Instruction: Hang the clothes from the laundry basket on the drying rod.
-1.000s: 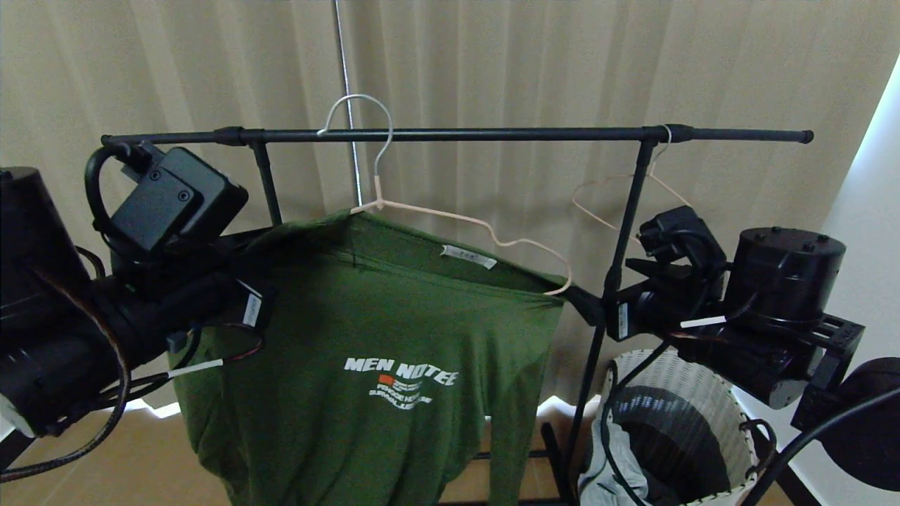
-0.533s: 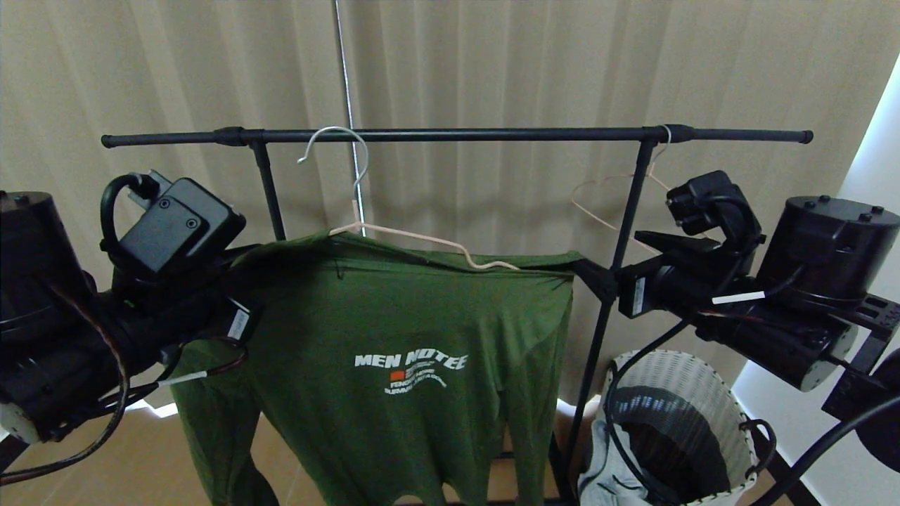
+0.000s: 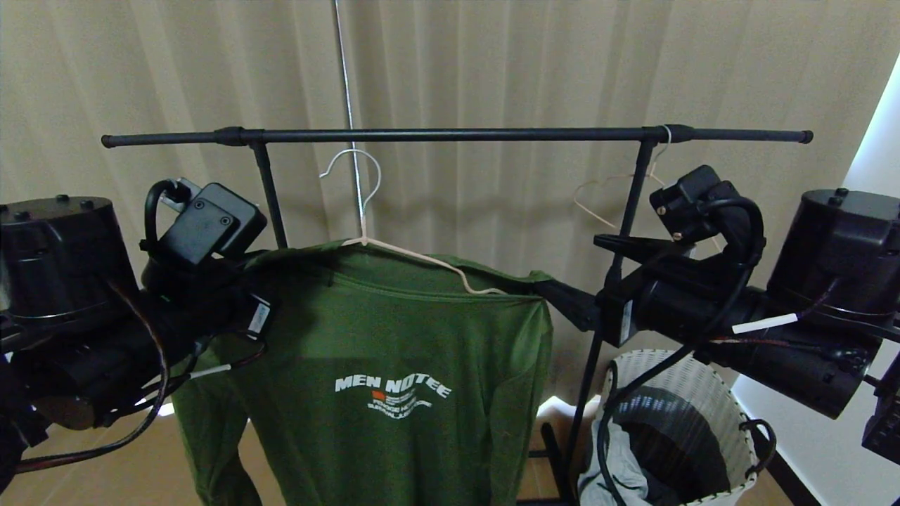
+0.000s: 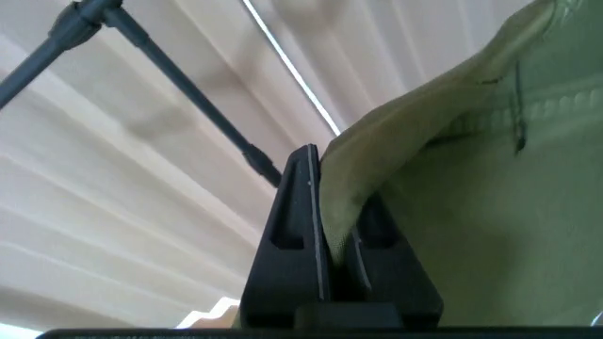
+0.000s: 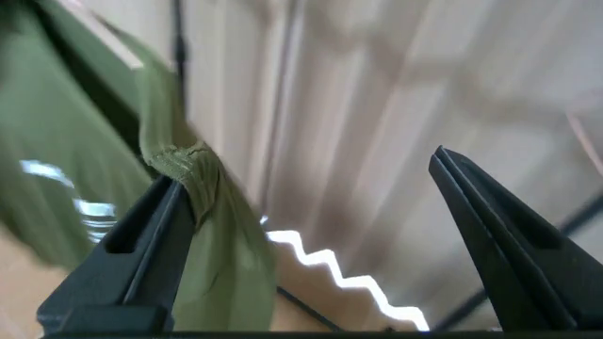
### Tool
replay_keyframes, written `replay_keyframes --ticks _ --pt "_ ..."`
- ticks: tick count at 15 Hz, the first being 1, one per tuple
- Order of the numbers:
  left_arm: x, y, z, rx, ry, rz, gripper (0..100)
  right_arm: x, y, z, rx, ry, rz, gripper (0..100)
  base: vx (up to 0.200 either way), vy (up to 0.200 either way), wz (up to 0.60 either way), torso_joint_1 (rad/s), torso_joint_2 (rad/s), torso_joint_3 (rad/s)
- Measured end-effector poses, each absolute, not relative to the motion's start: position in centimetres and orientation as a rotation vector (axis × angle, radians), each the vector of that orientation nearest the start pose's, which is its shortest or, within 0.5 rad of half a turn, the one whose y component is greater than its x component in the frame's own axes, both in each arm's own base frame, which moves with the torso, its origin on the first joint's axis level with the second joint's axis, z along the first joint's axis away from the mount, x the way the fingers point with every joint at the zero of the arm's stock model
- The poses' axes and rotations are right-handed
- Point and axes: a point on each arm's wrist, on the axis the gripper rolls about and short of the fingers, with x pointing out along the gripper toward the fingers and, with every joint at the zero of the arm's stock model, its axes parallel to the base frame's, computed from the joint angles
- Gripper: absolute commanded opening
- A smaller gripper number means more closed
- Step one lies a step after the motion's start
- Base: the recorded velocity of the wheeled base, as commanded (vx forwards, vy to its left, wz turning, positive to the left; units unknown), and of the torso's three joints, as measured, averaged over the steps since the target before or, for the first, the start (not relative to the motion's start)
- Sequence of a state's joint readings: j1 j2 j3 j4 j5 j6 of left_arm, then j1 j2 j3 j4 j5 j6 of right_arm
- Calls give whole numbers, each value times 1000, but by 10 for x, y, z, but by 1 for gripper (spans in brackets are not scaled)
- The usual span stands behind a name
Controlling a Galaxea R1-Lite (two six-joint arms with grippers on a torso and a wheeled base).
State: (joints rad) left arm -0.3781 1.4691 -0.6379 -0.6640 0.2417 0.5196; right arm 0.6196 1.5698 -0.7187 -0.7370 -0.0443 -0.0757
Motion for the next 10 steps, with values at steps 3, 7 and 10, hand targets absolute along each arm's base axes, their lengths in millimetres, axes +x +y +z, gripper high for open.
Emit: replay_keyframes --ticks 3,7,10 --pt "231 -86 204 567 126 -142 0 219 161 209 -141 68 639 100 0 0 0 0 0 0" --pt "233 -93 211 507 100 -139 0 216 164 203 -201 67 706 100 0 0 0 0 0 0" --pt "233 -95 212 504 95 -143 0 213 163 195 -219 91 714 100 0 0 0 0 0 0"
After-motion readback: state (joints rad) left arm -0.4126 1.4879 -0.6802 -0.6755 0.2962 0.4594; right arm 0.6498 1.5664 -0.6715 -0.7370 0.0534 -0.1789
